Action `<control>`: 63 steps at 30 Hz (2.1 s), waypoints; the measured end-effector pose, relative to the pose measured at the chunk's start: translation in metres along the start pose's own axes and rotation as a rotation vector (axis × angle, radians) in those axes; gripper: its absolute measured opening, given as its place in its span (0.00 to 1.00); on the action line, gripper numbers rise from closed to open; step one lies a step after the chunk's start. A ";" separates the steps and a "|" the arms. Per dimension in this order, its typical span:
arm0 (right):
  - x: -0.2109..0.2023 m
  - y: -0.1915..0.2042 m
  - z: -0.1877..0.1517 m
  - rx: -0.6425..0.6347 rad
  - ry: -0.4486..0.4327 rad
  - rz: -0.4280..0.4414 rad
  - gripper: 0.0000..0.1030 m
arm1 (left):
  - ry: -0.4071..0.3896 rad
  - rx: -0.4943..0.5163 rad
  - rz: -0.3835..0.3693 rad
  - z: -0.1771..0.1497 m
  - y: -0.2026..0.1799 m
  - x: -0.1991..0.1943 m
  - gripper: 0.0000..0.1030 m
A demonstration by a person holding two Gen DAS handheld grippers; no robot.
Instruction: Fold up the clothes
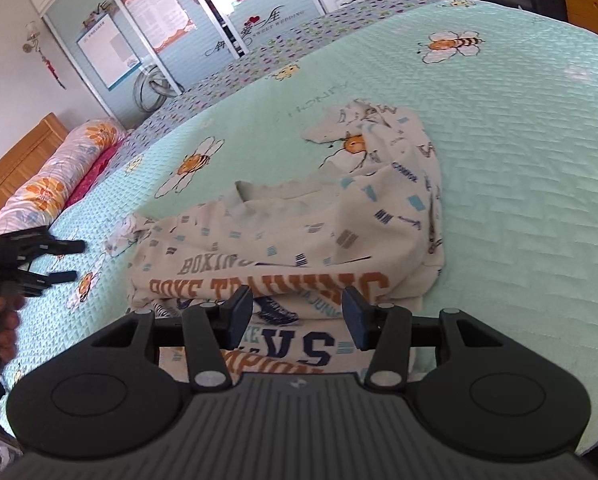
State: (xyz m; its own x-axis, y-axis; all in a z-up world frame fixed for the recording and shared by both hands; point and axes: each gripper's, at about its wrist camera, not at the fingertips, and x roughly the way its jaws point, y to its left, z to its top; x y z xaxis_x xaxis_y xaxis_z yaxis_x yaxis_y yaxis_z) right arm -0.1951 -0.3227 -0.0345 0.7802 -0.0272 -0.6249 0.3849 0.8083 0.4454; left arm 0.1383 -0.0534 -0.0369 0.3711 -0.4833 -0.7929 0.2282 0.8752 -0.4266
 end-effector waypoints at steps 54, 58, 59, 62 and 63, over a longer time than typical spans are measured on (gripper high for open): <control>0.145 -0.014 0.088 -0.400 0.101 -0.280 0.09 | 0.025 0.266 0.085 -0.014 0.009 0.029 0.73; 0.088 -0.022 0.061 -0.403 0.054 -0.301 0.01 | 0.023 0.270 0.004 -0.027 0.011 0.010 0.73; 0.074 -0.022 0.057 -0.403 0.029 -0.294 0.02 | 0.016 0.278 -0.002 -0.027 0.011 0.005 0.73; 0.032 -0.019 0.046 -0.405 -0.045 -0.271 0.04 | -0.008 0.276 -0.006 -0.018 0.010 -0.005 0.73; 0.025 -0.010 0.048 -0.418 -0.069 -0.245 0.05 | -0.014 0.262 -0.004 -0.012 0.011 -0.006 0.73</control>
State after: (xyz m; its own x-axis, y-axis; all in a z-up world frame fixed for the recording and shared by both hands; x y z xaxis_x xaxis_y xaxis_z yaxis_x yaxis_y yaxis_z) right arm -0.1559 -0.3602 -0.0237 0.7278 -0.2739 -0.6287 0.3417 0.9397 -0.0138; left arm 0.1278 -0.0405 -0.0420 0.3814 -0.4889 -0.7845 0.4549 0.8381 -0.3011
